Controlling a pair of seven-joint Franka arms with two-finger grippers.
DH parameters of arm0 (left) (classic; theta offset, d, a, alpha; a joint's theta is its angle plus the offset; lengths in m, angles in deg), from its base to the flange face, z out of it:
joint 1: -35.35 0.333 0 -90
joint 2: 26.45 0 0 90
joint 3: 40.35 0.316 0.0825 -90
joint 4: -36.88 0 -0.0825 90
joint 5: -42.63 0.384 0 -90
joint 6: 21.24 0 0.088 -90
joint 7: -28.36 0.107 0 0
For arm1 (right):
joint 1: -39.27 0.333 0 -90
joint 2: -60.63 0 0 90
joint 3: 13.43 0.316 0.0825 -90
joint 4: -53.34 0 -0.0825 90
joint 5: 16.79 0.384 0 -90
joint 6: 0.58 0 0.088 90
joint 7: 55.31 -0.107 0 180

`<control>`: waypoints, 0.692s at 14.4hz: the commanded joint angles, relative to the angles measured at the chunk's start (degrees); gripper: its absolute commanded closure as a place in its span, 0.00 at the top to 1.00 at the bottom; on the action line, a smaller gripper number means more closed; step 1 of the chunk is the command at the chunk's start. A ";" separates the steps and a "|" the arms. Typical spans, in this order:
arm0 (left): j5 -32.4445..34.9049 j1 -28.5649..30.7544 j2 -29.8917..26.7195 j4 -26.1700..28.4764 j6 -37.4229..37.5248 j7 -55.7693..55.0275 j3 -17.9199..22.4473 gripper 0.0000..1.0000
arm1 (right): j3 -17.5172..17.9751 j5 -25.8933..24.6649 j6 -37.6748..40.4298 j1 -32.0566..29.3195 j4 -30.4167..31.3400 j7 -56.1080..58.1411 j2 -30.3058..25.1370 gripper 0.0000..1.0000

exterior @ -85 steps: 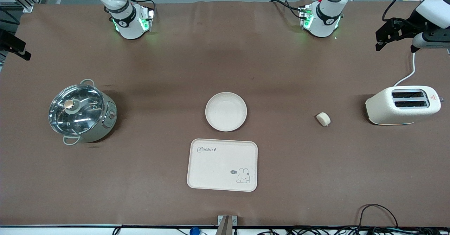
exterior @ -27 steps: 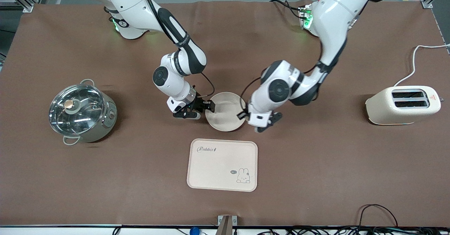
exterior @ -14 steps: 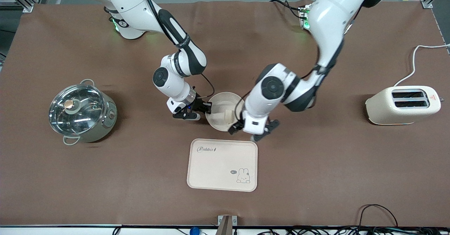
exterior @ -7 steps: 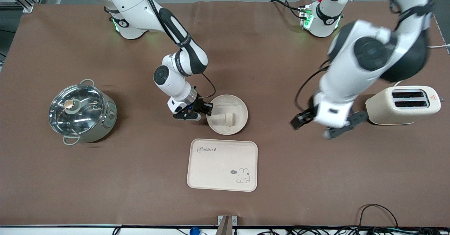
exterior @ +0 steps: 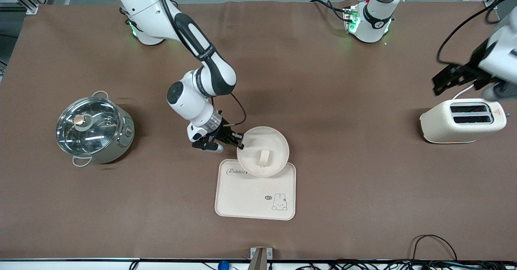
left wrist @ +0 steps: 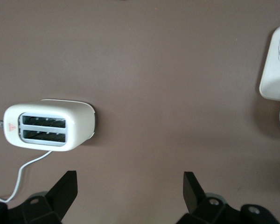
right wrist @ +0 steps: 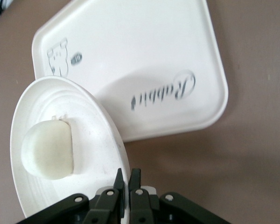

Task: Place bun in plate and plate on tray
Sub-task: 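Lift the plate with the right gripper while the left gripper withdraws, then lower the plate onto the Rabbit tray with the right gripper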

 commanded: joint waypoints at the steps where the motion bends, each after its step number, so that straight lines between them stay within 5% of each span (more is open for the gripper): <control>1: -2.41 -4.02 -7.26 5.66 3.11 2.75 3.97 1.00 | 0.54 1.50 0.07 -0.99 -7.75 -3.51 6.00 0.01; 4: -3.91 -10.89 -11.41 10.43 3.38 2.66 11.36 1.00 | 0.45 1.67 -0.81 -1.08 -13.38 -6.77 11.80 0.01; 10: -7.16 -10.72 -11.86 11.41 2.24 2.40 12.17 1.00 | 0.27 1.06 -0.46 -4.24 -21.13 -9.86 17.97 0.01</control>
